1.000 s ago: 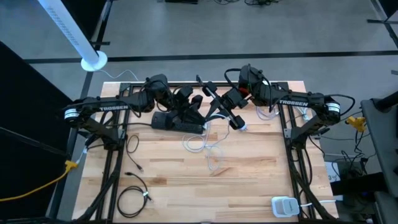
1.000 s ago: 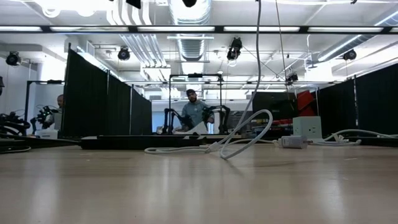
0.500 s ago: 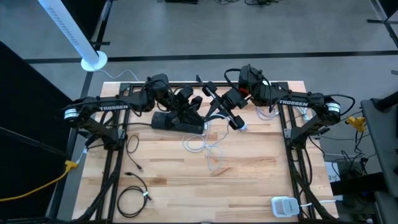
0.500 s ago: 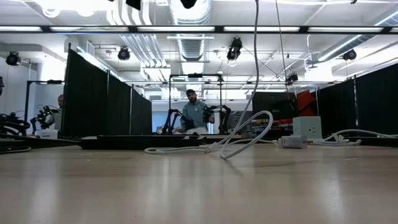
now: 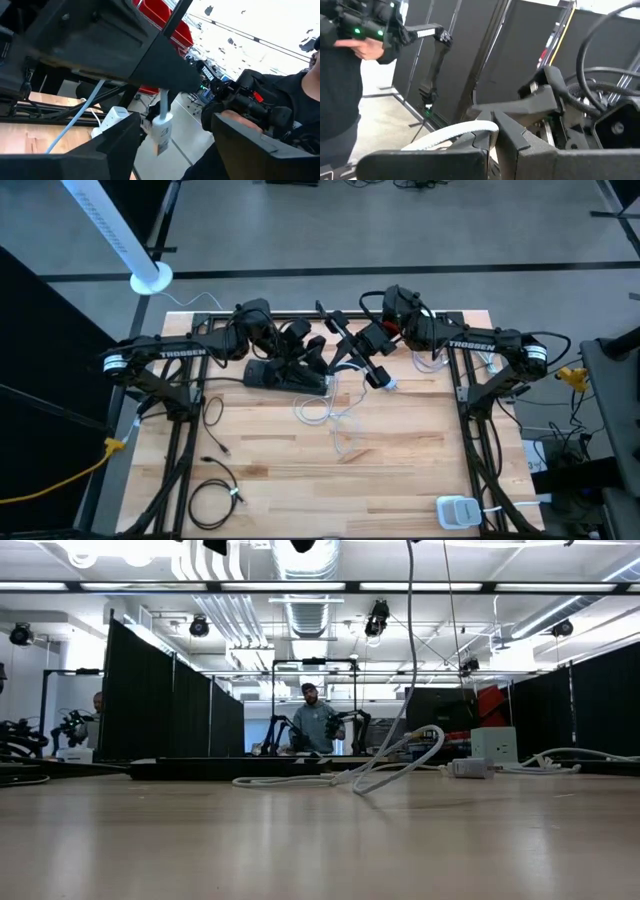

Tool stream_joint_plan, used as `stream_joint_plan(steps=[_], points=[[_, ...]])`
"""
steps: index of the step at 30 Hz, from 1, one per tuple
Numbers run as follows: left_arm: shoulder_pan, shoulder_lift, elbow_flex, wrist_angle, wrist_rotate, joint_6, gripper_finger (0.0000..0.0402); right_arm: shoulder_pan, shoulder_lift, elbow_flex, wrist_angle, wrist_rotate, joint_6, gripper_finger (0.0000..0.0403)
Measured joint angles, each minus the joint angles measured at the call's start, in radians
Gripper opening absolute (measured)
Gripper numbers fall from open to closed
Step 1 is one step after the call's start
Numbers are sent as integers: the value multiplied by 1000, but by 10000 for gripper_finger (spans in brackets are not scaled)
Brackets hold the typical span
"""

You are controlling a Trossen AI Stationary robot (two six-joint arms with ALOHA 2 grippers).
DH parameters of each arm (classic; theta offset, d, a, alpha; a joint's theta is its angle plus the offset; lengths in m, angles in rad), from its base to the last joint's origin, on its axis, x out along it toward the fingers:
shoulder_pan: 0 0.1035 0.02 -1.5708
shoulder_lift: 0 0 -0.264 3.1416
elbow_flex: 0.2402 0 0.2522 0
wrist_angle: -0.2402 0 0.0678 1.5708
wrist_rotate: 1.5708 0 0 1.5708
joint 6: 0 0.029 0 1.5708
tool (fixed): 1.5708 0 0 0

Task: Insert USB
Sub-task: Insert the light blue charger cable into the black outlet extension

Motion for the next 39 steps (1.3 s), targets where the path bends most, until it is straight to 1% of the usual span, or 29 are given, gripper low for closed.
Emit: stream_joint_plan(steps=[2,5,12,15,18,21,23,25,28,32,34,37,39], points=[[0,0,0,-6,6,1,218,0,0,0,-11,0,-12,0],[0,0,0,-7,30,3,174,0,0,0,-9,0,-20,0],[1,1,0,-9,41,13,22,1,0,0,-7,9,-20,0],[1,2,0,-10,39,14,17,1,0,0,-7,10,-4,0],[3,2,0,-17,39,23,17,1,0,0,-8,15,49,0],[14,2,0,-17,43,24,17,0,0,0,-6,31,139,1],[27,0,0,-18,45,25,17,0,0,0,-4,70,222,8],[40,-1,0,-19,46,25,17,0,0,0,-2,108,295,27],[58,-2,0,-21,38,26,17,0,0,0,-1,147,355,73],[88,-10,0,-75,7,64,17,0,-6,0,-3,154,403,145],[110,-22,0,-104,-23,89,17,0,-17,3,-11,154,429,174],[134,-47,0,-131,-68,127,17,-3,-30,32,-62,189,458,200],[142,-68,0,-149,-117,156,17,-7,-43,55,-132,270,461,205]])
